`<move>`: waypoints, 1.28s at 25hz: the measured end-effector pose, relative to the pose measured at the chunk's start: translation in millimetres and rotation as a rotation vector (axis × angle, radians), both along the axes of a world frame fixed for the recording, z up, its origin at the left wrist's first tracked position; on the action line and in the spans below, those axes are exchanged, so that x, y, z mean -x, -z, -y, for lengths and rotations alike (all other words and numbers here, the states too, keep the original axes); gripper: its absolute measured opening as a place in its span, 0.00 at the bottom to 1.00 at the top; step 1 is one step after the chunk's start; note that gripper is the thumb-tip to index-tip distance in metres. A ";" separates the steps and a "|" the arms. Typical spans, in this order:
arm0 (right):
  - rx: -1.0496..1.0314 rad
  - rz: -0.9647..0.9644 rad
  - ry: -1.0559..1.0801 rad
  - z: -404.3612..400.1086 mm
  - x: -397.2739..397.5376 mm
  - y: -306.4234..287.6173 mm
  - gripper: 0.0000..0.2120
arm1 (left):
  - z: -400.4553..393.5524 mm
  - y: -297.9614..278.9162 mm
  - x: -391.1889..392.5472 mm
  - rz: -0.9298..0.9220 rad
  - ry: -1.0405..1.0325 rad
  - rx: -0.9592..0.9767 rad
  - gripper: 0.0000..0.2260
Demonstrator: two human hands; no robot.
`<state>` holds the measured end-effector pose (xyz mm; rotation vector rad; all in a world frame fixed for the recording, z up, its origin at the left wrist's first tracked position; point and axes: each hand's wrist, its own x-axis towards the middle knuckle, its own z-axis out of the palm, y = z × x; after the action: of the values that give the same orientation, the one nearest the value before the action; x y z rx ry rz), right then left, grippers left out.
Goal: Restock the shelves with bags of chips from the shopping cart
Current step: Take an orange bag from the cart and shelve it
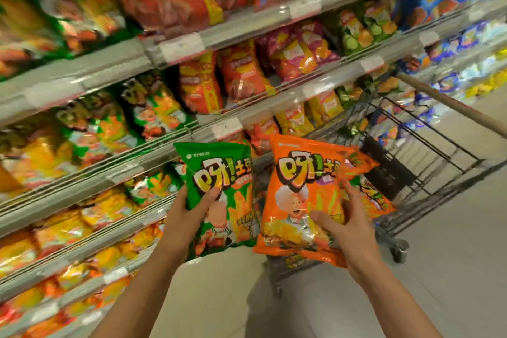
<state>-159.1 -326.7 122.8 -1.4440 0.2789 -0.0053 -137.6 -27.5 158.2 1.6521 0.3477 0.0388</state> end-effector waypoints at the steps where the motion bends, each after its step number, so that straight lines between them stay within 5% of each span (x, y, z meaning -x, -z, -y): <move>1: 0.025 0.016 -0.027 -12.1 0.2 -6.0 0.47 | -15.9 -6.4 6.8 0.023 -0.029 0.013 0.19; 9: 0.218 0.252 -0.237 -175.4 -3.2 -92.4 0.46 | -177.7 -78.5 50.3 0.243 -0.175 0.028 0.16; 16: 0.078 0.386 -0.224 -292.3 -20.6 -184.3 0.41 | -283.4 -167.8 29.9 0.476 -0.142 -0.129 0.16; 22: 0.046 0.421 -0.149 -282.4 -57.1 -217.7 0.39 | -304.3 -208.4 -17.9 0.567 -0.165 -0.159 0.18; 32: 0.093 0.518 -0.233 -223.5 -156.9 -221.7 0.42 | -218.9 -269.0 -188.9 0.508 -0.254 -0.147 0.27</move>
<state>-2.3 -103.1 344.6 -1.5059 -0.3168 -0.2021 51.3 191.4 427.2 1.6666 0.1638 0.6762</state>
